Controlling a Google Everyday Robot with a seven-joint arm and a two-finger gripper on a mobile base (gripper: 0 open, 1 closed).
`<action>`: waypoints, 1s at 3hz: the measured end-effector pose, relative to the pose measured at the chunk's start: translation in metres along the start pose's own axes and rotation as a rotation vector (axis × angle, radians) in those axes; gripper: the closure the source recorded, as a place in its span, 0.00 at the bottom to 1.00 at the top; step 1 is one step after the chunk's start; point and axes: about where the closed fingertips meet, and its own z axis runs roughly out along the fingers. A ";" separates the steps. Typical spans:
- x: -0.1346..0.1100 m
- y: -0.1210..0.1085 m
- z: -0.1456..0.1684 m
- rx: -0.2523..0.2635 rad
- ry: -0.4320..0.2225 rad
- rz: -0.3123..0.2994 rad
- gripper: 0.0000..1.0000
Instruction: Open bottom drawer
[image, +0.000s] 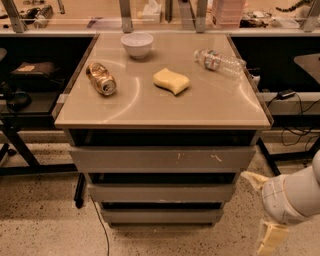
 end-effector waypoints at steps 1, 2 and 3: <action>0.041 0.022 0.066 -0.035 -0.007 0.029 0.00; 0.079 0.035 0.136 -0.085 -0.019 0.056 0.00; 0.079 0.035 0.135 -0.085 -0.018 0.056 0.00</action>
Offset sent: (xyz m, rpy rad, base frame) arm -0.0059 -0.0413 -0.2280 0.0275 0.1280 -0.0235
